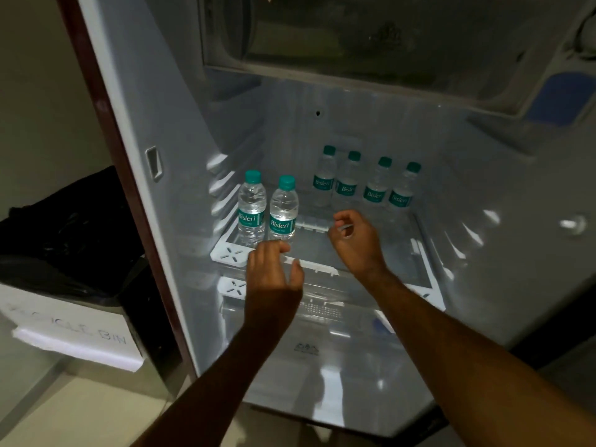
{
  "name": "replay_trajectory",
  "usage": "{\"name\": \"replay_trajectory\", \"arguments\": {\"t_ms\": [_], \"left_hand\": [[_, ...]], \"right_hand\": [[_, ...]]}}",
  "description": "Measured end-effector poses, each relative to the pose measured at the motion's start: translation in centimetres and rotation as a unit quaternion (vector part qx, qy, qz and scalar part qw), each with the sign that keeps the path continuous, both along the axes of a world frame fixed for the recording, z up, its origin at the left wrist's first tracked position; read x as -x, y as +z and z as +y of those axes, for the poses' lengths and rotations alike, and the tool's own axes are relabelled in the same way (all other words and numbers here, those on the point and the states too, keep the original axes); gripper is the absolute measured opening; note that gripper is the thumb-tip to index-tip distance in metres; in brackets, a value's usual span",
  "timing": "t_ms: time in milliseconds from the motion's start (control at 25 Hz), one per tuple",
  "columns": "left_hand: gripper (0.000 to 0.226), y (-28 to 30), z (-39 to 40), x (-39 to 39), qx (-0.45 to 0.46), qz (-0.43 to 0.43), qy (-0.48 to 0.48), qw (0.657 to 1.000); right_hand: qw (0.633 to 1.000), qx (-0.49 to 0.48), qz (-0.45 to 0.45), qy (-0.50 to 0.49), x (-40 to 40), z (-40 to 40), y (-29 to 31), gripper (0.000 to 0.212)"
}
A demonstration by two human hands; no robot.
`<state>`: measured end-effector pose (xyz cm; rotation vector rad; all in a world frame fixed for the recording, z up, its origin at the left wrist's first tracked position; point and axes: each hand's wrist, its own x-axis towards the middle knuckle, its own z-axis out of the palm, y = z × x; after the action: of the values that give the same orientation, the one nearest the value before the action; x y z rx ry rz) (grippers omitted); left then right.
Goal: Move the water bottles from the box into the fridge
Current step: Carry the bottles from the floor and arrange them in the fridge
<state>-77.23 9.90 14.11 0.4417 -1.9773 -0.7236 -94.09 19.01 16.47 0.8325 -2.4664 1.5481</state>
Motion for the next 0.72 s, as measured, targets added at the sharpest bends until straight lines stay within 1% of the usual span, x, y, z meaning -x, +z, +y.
{"name": "replay_trajectory", "arguments": {"t_ms": [80,160,240,320,400,560,720], "left_hand": [[0.025,0.8,1.2,1.3,-0.05,-0.03,-0.094,0.994],[0.025,1.7,1.8,3.2,-0.086,-0.062,-0.144,0.984],[0.023,2.5,2.0,5.4,-0.117,-0.069,-0.142,0.98],[0.025,2.9,2.0,7.9,-0.15,-0.063,-0.126,0.979],[0.032,3.3,1.8,10.2,-0.194,-0.063,-0.11,0.973],[0.049,3.8,0.8,14.3,-0.257,-0.058,-0.092,0.96],[0.064,3.5,-1.2,17.2,-0.283,-0.048,-0.054,0.956]], "right_hand": [[0.999,0.006,0.013,-0.041,1.1,1.3,0.6,0.02],[0.997,0.012,0.012,-0.069,2.2,2.0,1.4,0.02],[0.995,0.015,0.012,-0.096,3.5,2.1,2.5,0.017],[0.991,0.028,0.032,-0.123,4.8,1.5,3.8,0.013],[0.988,0.024,0.073,-0.136,6.4,0.7,5.3,0.019],[0.989,-0.04,0.11,-0.092,9.4,-0.9,8.5,0.033],[0.969,-0.126,0.199,-0.068,11.8,-1.8,9.8,0.044]]}}
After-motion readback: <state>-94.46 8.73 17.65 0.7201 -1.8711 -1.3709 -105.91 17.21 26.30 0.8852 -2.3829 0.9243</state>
